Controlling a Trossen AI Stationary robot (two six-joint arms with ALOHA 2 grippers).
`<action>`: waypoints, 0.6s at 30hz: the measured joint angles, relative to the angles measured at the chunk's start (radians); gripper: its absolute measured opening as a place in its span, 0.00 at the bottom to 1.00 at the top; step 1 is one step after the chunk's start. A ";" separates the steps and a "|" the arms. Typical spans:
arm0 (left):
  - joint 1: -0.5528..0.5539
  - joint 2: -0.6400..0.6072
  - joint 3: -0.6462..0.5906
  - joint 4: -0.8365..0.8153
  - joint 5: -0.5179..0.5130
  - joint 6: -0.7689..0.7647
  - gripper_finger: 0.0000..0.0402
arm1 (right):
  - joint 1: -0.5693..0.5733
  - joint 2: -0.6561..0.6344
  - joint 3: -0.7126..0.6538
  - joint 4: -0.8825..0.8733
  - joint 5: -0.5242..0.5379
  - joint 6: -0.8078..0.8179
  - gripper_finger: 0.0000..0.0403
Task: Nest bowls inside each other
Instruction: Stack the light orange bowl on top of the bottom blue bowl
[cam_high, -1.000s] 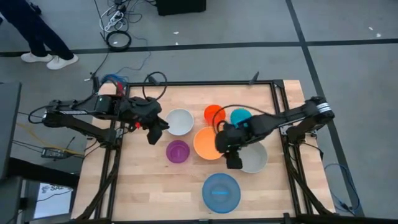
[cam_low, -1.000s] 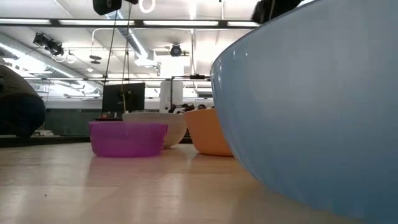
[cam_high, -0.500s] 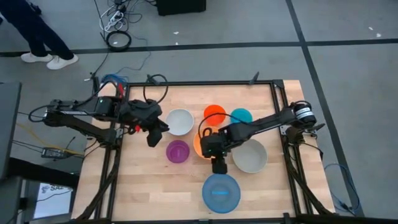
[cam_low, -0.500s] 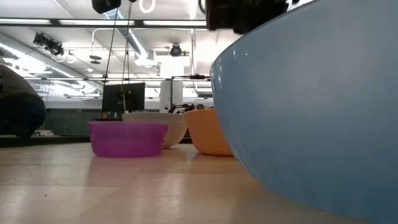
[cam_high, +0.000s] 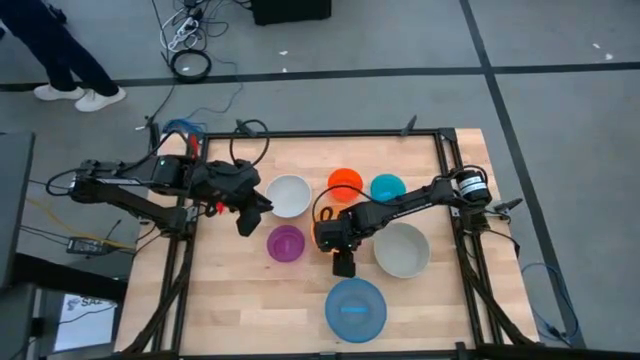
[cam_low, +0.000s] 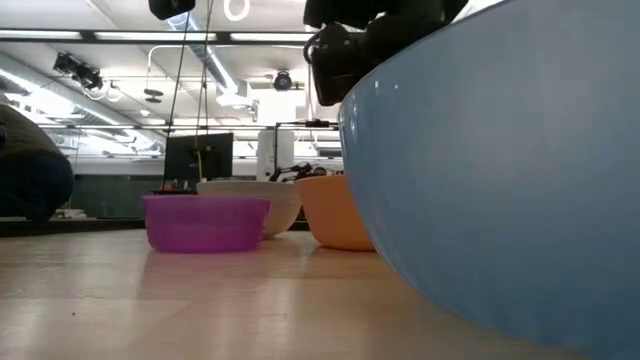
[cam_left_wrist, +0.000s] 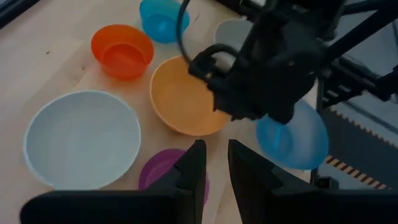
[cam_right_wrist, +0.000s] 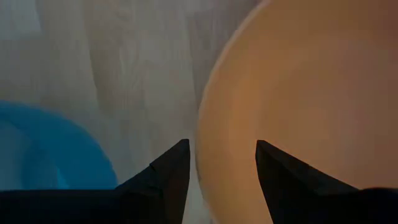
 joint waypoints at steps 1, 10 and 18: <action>0.000 0.000 0.000 0.011 0.000 0.000 0.19 | -0.006 0.001 0.000 -0.003 0.000 -0.001 0.42; 0.000 0.000 0.000 0.086 -0.015 -0.001 0.19 | -0.051 0.026 0.000 -0.016 -0.051 -0.025 0.20; 0.001 0.000 0.000 0.109 -0.071 -0.006 0.19 | -0.070 -0.015 0.002 -0.035 -0.029 -0.035 0.02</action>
